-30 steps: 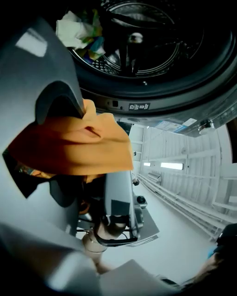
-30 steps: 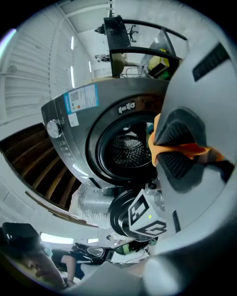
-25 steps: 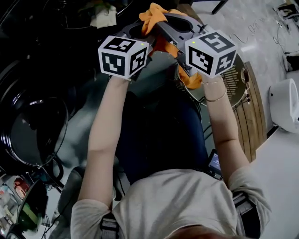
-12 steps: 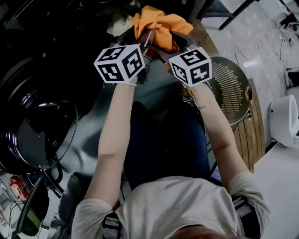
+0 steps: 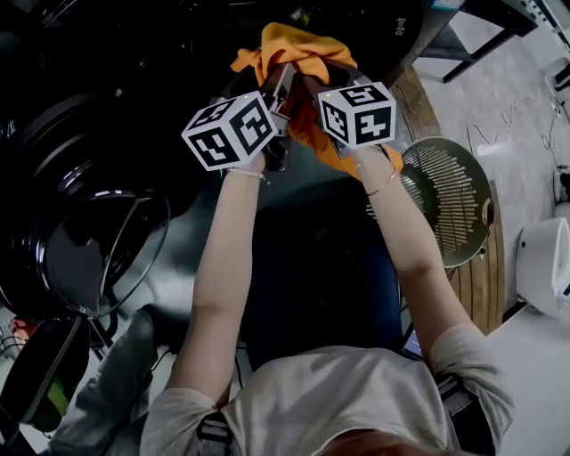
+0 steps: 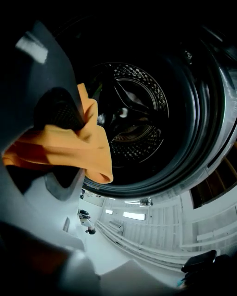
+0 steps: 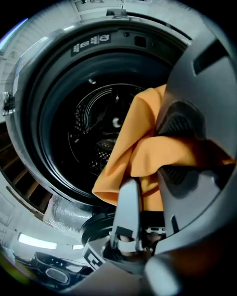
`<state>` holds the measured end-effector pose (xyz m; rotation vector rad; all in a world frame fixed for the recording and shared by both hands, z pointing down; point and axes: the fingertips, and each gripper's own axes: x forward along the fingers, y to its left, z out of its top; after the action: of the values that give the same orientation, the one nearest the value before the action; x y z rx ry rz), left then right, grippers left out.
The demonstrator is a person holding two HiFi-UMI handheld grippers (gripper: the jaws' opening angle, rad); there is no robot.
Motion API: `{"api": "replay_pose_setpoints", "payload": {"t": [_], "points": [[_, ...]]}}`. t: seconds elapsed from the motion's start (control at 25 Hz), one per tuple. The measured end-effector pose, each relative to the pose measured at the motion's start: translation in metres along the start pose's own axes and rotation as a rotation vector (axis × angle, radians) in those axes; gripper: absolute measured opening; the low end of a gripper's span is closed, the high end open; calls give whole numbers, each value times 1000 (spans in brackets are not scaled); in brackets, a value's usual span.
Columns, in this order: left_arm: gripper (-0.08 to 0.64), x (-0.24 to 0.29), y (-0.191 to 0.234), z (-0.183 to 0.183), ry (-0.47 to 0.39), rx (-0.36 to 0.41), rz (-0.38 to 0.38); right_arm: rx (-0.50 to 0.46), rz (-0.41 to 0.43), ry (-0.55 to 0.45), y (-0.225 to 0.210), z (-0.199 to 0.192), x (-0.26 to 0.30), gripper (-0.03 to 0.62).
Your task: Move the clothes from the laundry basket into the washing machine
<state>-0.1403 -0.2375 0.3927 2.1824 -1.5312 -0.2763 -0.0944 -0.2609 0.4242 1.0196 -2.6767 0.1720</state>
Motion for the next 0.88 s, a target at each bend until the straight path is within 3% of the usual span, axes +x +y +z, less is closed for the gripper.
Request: {"api": "replay_pose_setpoints", "payload": {"t": [0.24,0.48,0.6,0.72,0.88], "points": [[190,-5,27,0,-2,-28,66,96,-47,-31,-34,20,43,117],[190,-4,32,-1,1,-16,71,107,-86,-75,-57,53,85,117],[190,-3,36,-2,8,-22,83,111,-77,-36,-57,60,109,129],[190,-1,38,-4,19,-26,92,185,-49,18,-53,51,117,207],[190,4,36,-7,30,-23,95,230,-59,-29,-60,47,94,270]]}}
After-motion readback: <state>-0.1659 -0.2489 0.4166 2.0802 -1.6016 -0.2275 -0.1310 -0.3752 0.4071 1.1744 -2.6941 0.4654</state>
